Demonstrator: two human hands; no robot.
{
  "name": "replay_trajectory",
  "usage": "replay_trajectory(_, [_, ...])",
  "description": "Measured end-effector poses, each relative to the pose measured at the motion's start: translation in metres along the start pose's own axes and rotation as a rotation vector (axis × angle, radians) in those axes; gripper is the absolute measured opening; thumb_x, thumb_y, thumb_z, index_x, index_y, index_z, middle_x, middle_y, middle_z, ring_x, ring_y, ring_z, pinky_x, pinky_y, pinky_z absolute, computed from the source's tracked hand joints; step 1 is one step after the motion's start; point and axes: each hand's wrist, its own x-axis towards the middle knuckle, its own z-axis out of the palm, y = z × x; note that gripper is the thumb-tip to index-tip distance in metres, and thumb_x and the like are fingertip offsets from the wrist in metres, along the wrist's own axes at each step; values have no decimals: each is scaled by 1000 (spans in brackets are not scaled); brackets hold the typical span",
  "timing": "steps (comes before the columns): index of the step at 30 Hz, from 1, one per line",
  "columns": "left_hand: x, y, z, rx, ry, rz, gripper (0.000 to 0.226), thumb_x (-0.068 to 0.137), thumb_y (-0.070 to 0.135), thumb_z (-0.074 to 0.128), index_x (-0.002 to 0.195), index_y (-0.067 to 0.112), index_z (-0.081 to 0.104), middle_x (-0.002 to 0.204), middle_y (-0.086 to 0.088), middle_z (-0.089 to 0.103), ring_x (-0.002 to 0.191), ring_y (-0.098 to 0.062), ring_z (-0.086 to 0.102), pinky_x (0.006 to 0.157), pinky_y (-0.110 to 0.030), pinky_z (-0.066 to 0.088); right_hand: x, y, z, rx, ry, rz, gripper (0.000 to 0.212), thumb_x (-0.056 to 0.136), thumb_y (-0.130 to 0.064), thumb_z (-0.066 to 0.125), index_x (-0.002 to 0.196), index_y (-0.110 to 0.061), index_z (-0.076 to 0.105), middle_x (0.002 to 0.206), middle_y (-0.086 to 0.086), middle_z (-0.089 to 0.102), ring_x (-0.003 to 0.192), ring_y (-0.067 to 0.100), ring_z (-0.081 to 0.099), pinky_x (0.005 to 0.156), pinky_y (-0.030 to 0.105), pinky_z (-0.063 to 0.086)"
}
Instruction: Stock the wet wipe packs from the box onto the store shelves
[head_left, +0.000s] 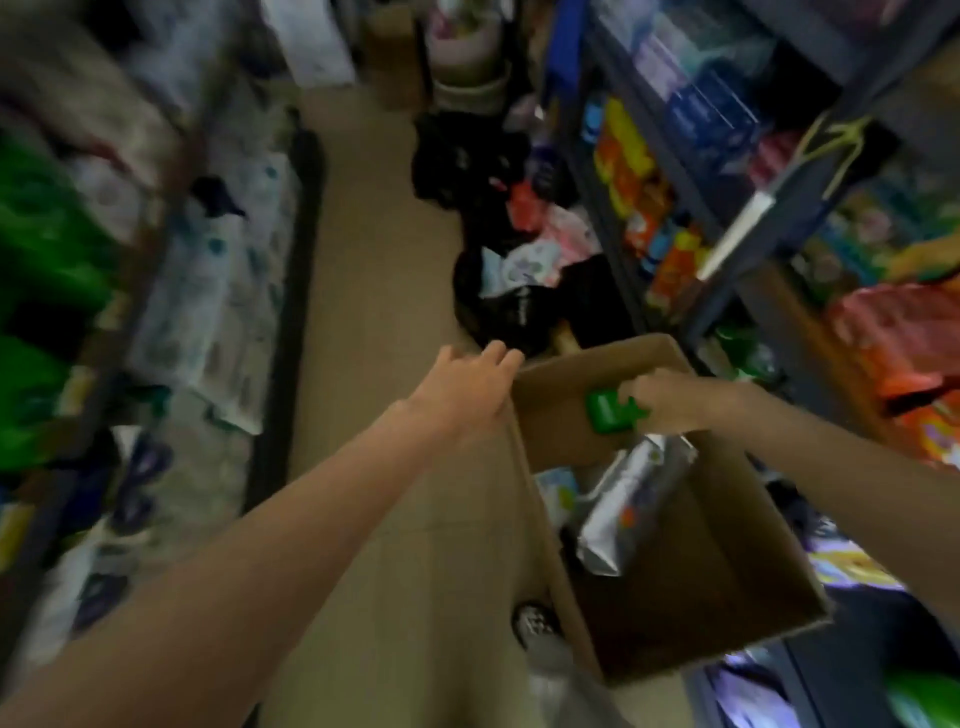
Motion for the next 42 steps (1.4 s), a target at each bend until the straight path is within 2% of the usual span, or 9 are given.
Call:
replay_trajectory(5, [100,52,59,-102,-130,68,60,90,30,48,142,13,24,138,-10,36,120,-31,47,99,-39,35,58,81,83,-15,-31,39,43,93,-19,48,134,-14,34,130,13,37,118,34,42,89,36,42])
replay_trajectory(13, [166,68,127,-208,-341,26,64,90,29,52,143,13,22,138,-9,37,127,-28,41,103,-39,31,121,85,152,-147,-70,-208,65,85,-20,61,141,-14,28,143,9,30,130,27,34,104,39,34])
replay_trajectory(19, [179,52,155,-262,-231,6,56,91,24,48,141,14,25,135,-6,42,123,-24,42,103,-34,30,182,53,163,243,-38,-188,46,91,-23,55,132,-5,41,131,13,41,122,29,42,95,35,39])
replay_trajectory(25, [181,45,188,-190,-131,45,52,92,26,46,140,17,27,135,-3,41,124,-22,40,106,-34,27,236,5,197,34,-197,-230,38,93,-9,45,131,-11,41,133,11,44,121,28,42,101,41,35])
replay_trajectory(30, [184,48,206,-230,-112,48,53,93,25,46,140,14,26,132,-5,41,120,-22,42,99,-31,34,250,-3,207,-107,-232,-242,31,95,-14,42,125,-13,48,135,10,44,127,27,37,109,42,22])
replay_trajectory(33, [188,53,207,-225,-176,68,54,92,28,48,139,13,27,133,-7,41,121,-23,41,98,-32,35,245,6,187,21,-284,-244,21,91,-11,50,111,-11,54,121,9,55,114,25,49,100,37,31])
replay_trajectory(36, [195,53,200,-314,-253,43,68,85,35,59,140,13,25,136,-7,42,124,-24,39,99,-34,35,237,36,137,234,-153,-208,21,86,-17,62,104,-7,62,107,11,62,101,25,57,79,28,40])
replay_trajectory(39, [208,53,187,-769,-215,-154,79,75,33,73,138,13,29,124,-7,57,113,-26,54,91,-34,45,226,77,81,619,-133,-189,27,81,-18,71,101,-1,69,91,8,67,81,14,62,58,16,43])
replay_trajectory(42, [224,50,170,-973,-118,-310,52,78,27,72,121,13,47,107,-4,65,98,-21,63,80,-30,49,217,97,63,1032,-221,-177,25,82,-22,69,101,-6,70,91,0,70,75,1,64,68,14,50])
